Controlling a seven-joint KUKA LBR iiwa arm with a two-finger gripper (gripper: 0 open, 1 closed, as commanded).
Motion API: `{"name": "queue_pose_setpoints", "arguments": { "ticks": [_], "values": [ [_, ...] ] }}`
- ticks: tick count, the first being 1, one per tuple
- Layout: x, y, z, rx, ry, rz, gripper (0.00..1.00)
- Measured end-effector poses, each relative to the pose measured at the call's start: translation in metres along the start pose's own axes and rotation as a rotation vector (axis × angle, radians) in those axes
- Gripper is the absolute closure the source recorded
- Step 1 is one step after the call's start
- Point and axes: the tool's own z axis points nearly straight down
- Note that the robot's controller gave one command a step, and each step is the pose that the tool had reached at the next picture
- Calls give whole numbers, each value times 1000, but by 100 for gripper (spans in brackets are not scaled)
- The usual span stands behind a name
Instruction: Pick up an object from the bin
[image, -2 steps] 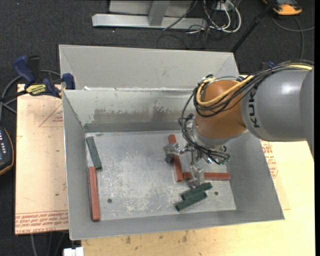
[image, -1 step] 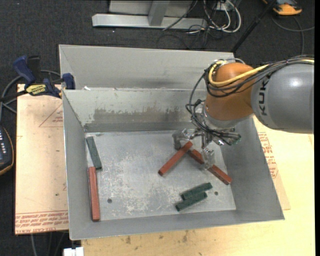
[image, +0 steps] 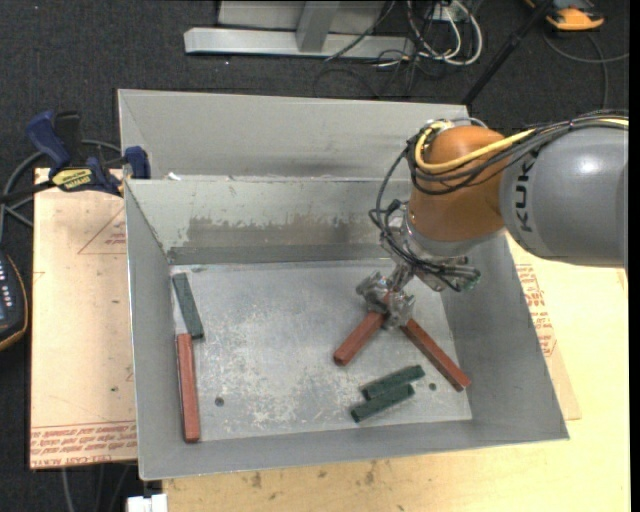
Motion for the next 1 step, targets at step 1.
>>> {"name": "queue_pose_setpoints", "arguments": {
  "ticks": [1],
  "values": [
    [-2,-4,-125,7,-5,-5,100]
  ]
}}
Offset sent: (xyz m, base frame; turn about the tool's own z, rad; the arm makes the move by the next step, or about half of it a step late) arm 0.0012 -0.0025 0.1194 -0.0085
